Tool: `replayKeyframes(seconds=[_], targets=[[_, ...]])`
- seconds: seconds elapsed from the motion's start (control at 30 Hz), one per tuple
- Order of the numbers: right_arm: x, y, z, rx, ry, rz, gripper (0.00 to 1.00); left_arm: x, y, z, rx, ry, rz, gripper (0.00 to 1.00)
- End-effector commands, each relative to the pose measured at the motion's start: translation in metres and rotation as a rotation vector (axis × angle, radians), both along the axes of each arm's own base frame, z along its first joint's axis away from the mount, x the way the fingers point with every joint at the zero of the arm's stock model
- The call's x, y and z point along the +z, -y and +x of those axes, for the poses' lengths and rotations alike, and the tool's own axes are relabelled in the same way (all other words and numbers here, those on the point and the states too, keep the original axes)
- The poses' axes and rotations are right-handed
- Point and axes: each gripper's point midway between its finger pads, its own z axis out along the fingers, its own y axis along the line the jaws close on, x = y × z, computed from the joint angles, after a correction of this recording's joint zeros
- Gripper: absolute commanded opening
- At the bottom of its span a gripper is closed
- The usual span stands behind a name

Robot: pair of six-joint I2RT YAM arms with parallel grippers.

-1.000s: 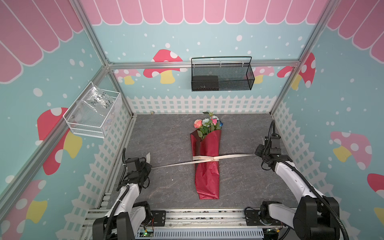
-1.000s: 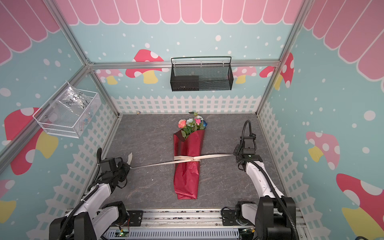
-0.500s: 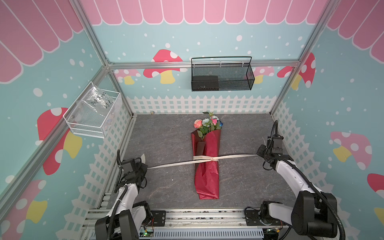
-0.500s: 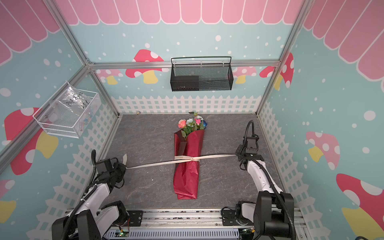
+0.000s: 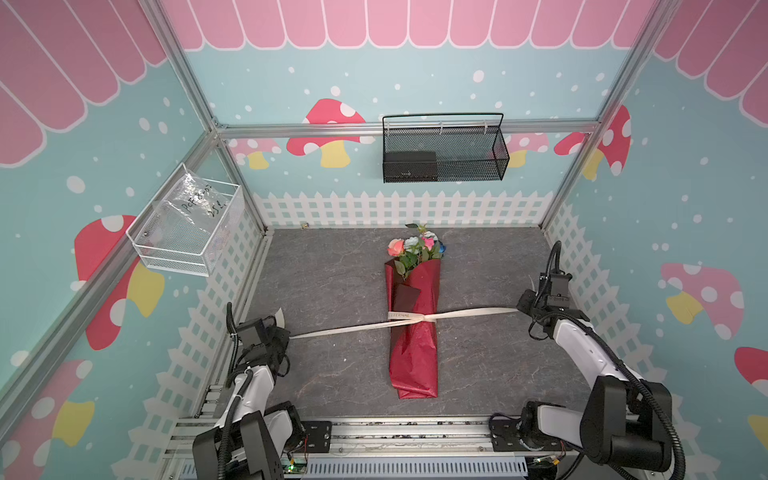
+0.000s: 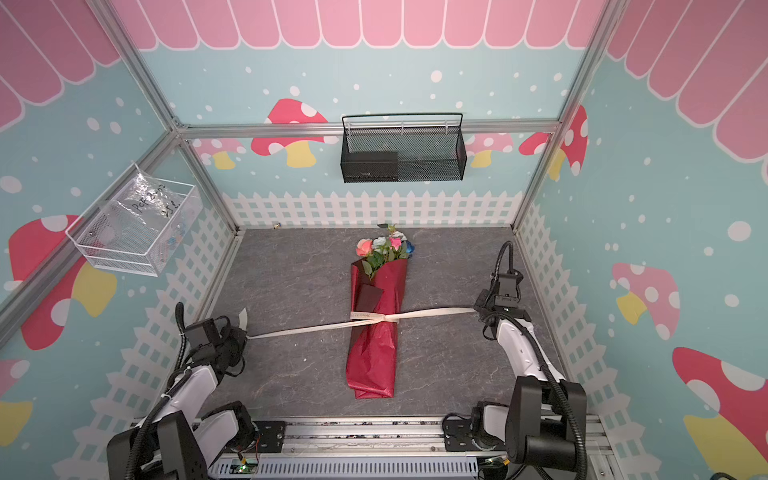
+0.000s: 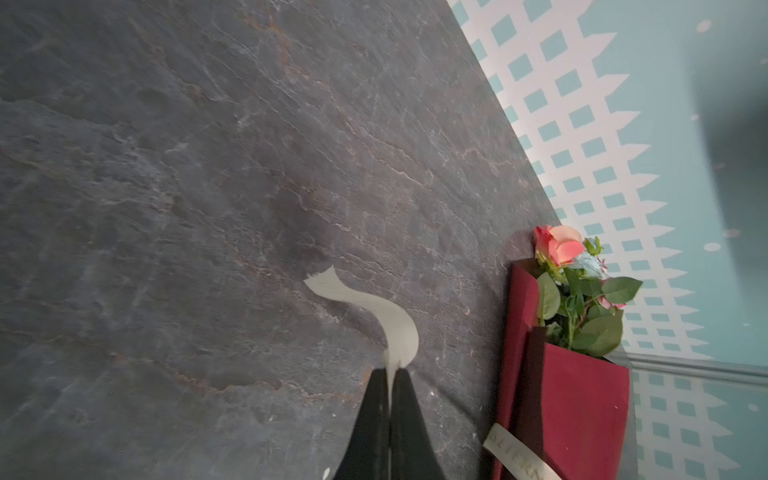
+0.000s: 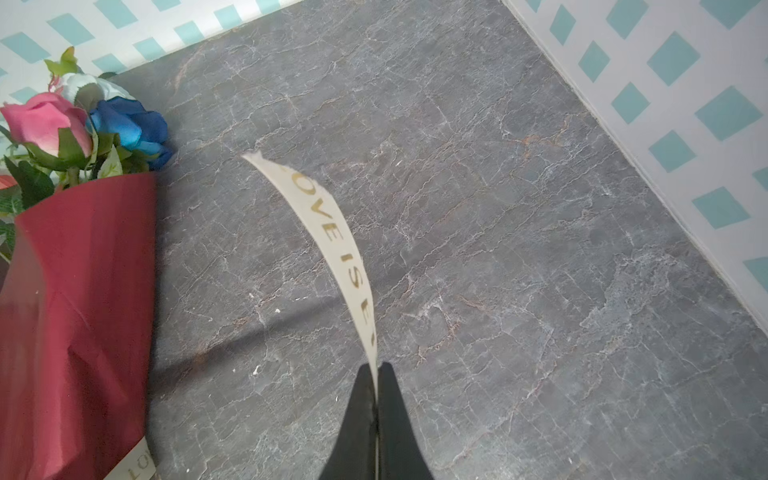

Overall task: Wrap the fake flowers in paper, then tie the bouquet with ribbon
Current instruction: 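Draw both ribbon ends farther outward and back toward the robot with both grippers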

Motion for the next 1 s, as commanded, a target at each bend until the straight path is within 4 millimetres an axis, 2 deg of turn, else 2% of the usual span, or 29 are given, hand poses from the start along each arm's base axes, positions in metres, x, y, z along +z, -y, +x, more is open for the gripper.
replayKeyframes(seconds=[0.0, 0.4, 0.73, 0.97], targets=[[-0.007, 0.002, 0.001, 0.010, -0.008, 0.004, 0.00, -0.021, -0.008, -0.010, 0.057, -0.048, -0.053, 0.00], [-0.023, 0.035, 0.010, -0.067, -0.032, 0.023, 0.00, -0.045, -0.034, 0.002, 0.134, -0.098, -0.129, 0.00], [-0.039, 0.058, 0.013, -0.107, -0.061, 0.052, 0.00, -0.057, -0.073, -0.014, 0.281, -0.137, -0.140, 0.00], [-0.036, 0.069, 0.018, -0.117, -0.055, 0.053, 0.00, -0.063, -0.088, -0.016, 0.326, -0.138, -0.149, 0.00]])
